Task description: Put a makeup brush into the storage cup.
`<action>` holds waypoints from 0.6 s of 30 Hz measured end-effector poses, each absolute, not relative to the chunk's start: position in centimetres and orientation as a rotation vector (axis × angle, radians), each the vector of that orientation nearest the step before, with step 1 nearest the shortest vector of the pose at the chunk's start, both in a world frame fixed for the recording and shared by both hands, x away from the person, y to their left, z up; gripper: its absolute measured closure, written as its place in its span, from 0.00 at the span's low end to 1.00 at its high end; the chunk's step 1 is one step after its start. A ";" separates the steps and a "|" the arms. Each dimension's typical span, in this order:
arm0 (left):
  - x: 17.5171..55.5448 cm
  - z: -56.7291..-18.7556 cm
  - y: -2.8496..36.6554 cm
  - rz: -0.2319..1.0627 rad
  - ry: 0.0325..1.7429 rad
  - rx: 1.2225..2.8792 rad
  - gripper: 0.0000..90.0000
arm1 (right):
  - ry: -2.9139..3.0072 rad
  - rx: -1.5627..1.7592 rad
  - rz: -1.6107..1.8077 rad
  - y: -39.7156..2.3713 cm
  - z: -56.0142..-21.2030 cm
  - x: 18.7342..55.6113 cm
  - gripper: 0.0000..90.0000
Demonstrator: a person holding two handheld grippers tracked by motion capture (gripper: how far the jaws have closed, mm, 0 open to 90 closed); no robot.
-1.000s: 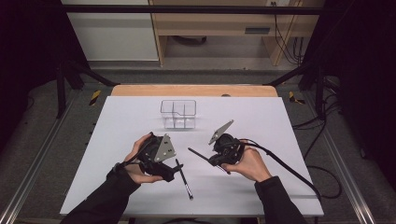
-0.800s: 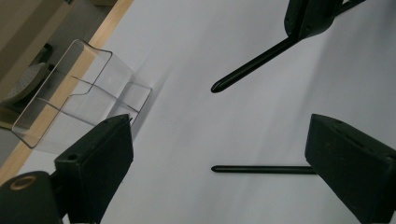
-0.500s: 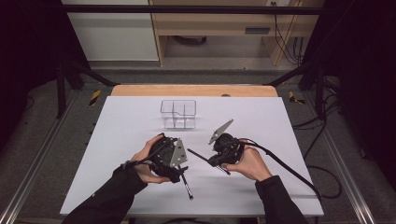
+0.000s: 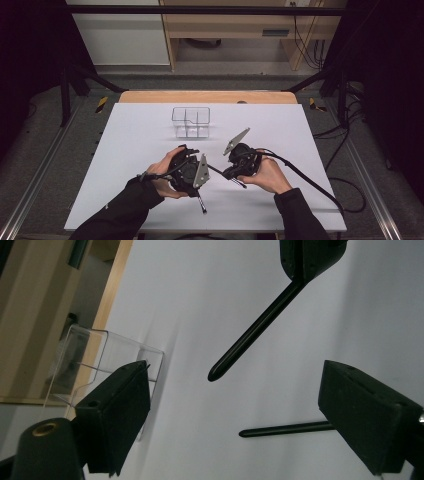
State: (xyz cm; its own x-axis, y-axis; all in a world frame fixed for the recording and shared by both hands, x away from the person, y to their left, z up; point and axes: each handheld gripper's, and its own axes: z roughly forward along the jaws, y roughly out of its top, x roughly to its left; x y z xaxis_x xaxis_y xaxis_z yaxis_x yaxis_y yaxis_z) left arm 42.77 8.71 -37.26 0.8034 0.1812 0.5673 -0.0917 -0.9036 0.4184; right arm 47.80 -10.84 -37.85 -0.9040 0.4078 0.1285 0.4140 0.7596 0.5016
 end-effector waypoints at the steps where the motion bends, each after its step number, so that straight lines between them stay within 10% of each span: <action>1: 42.7 -37.3 8.6 0.884 0.051 2.563 0.17 | -2.936 -0.685 -0.840 -10.8 -37.8 47.8 0.93; 18: 42.2 -38.2 6.9 0.986 -0.124 2.581 0.27 | -2.912 -0.658 -0.846 -10.4 -38.1 47.6 0.93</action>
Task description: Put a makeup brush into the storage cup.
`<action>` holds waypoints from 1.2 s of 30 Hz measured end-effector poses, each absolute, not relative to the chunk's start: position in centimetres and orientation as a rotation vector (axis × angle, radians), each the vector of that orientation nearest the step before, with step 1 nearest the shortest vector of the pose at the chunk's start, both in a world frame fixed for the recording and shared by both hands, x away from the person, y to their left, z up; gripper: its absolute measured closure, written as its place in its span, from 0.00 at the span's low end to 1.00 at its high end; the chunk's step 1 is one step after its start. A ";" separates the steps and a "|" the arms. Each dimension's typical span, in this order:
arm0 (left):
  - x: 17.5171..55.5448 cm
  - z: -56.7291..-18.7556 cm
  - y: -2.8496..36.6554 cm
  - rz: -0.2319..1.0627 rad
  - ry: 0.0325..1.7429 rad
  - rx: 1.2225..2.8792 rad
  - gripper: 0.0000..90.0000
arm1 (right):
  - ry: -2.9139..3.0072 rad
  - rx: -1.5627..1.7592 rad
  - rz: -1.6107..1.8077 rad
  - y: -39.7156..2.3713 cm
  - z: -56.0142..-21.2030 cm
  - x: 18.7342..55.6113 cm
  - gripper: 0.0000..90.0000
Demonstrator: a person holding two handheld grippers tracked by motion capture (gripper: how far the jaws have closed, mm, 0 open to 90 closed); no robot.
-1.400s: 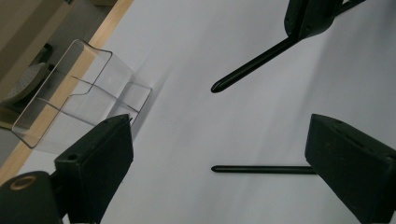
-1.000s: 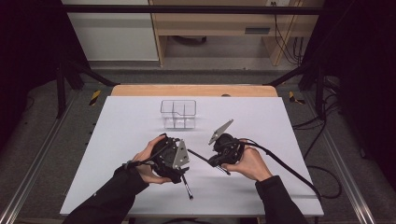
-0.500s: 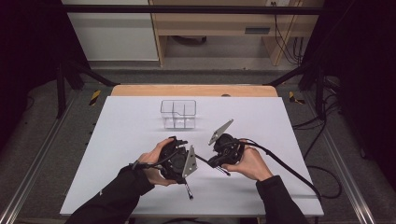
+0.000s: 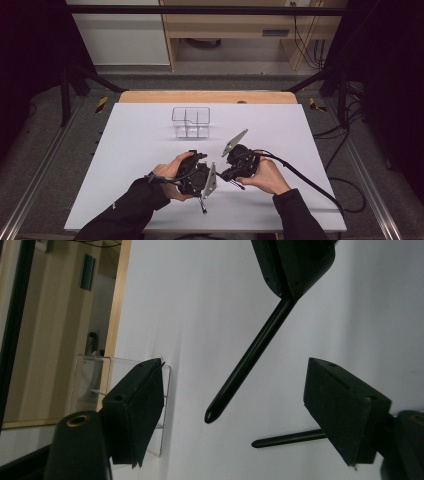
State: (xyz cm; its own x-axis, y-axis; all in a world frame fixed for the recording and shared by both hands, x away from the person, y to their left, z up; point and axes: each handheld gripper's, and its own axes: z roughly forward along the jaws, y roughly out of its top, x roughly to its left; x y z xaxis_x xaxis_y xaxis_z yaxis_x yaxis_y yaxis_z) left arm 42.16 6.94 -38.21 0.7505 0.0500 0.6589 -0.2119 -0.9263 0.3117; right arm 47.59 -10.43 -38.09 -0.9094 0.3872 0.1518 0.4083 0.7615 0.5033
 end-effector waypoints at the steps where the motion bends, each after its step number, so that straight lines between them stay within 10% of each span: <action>1: 42.1 -38.2 6.9 0.991 -0.131 2.579 0.29 | -2.914 -0.657 -0.843 -10.4 -38.0 47.6 0.93; 36: 41.4 -40.2 5.5 1.101 -0.442 2.648 0.74 | -2.896 -0.618 -0.803 -10.1 -38.3 47.3 0.93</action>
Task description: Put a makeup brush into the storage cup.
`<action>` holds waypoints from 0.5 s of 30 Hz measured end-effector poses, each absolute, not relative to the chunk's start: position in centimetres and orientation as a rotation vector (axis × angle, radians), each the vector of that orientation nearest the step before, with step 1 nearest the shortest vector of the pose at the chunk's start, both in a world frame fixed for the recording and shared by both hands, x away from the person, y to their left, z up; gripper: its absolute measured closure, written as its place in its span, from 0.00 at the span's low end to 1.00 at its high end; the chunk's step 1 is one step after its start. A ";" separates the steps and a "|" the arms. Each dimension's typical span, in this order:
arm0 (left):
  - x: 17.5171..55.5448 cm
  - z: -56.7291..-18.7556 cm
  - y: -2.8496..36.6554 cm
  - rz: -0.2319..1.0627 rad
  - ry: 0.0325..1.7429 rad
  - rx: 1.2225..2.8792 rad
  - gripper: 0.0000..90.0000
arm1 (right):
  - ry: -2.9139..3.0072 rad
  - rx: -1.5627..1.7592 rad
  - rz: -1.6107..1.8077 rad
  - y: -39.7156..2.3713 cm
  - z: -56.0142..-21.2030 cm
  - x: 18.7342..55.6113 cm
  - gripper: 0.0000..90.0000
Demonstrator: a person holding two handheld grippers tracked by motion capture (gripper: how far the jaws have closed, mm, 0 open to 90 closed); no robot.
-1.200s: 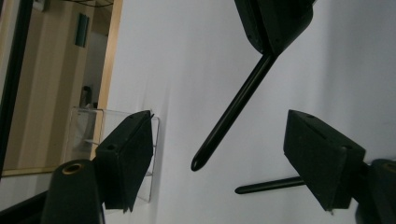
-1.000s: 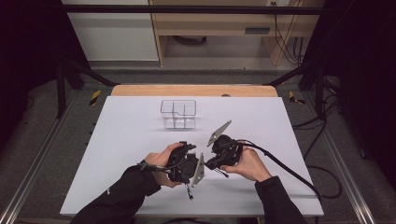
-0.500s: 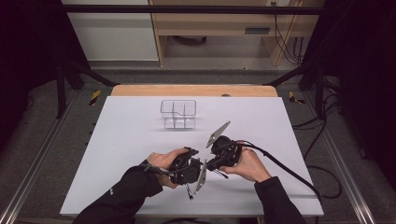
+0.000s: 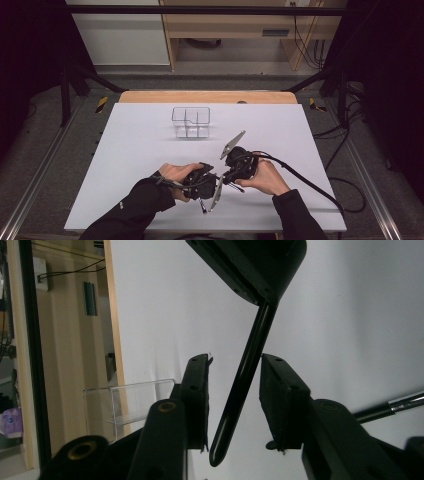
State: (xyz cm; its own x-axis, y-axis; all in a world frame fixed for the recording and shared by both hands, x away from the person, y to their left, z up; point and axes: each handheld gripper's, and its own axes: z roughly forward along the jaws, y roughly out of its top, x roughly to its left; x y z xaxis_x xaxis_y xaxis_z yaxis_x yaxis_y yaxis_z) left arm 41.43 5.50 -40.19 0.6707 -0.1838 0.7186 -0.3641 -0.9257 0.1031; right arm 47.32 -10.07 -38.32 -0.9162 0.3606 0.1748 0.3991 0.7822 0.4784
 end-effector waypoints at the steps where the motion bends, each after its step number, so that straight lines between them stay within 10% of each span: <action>1: 41.4 -40.3 5.4 1.110 -0.466 2.642 0.75 | -2.893 -0.633 -0.808 -10.0 -38.4 47.3 0.93; 15: 41.0 -40.7 5.2 1.112 -0.595 2.688 0.91 | -2.879 -0.586 -0.795 -10.0 -38.4 47.2 0.93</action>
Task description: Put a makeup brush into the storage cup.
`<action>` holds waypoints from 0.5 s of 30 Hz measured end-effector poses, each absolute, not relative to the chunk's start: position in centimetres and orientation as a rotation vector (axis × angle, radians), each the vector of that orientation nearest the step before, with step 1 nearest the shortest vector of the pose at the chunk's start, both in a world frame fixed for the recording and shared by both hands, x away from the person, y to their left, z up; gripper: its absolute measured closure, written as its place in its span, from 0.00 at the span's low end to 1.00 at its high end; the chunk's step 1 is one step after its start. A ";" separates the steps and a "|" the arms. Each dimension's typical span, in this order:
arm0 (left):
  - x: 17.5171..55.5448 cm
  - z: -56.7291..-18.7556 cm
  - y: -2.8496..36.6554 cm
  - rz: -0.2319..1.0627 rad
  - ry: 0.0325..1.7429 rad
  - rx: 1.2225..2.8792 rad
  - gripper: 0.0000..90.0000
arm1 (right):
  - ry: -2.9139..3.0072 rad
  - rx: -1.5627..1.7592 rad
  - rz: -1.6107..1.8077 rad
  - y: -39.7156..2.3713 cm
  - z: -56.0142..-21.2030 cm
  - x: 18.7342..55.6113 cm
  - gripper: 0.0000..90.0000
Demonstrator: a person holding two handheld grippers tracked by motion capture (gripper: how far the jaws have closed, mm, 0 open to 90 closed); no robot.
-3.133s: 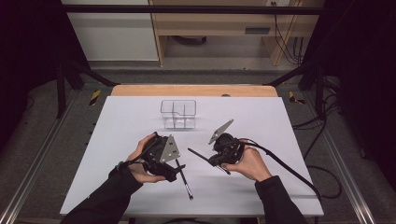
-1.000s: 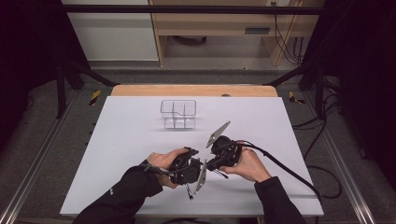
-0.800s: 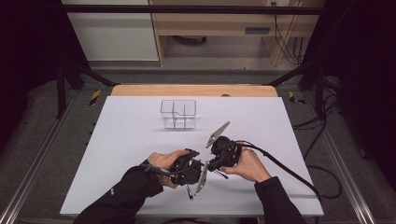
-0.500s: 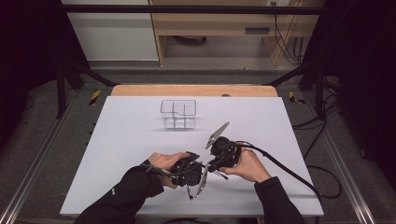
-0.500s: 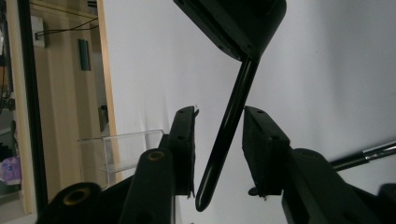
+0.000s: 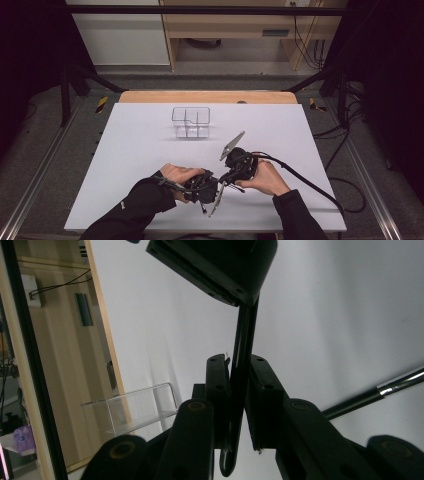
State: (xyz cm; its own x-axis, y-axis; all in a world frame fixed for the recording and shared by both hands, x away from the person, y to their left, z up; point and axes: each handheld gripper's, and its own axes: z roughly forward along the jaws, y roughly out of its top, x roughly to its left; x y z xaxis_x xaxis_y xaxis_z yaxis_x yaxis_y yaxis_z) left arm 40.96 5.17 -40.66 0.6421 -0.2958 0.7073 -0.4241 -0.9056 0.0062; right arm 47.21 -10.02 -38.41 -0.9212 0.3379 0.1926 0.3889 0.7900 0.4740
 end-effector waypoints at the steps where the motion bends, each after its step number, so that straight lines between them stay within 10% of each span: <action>1: 40.9 -40.7 5.2 1.110 -0.602 2.692 0.91 | -2.876 -0.588 -0.795 -10.0 -38.5 47.2 0.93; 15: 40.7 -40.8 5.3 1.070 -0.595 2.704 0.93 | -2.876 -0.572 -0.803 -10.0 -38.5 47.0 0.92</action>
State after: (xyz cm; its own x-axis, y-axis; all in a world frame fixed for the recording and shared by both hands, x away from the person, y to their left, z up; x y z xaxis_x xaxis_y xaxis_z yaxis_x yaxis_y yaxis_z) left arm 40.75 5.29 -40.77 0.6625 -0.3002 0.6863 -0.4243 -0.9054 0.0136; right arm 47.03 -9.96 -38.52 -0.9243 0.3282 0.1949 0.3817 0.7903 0.4793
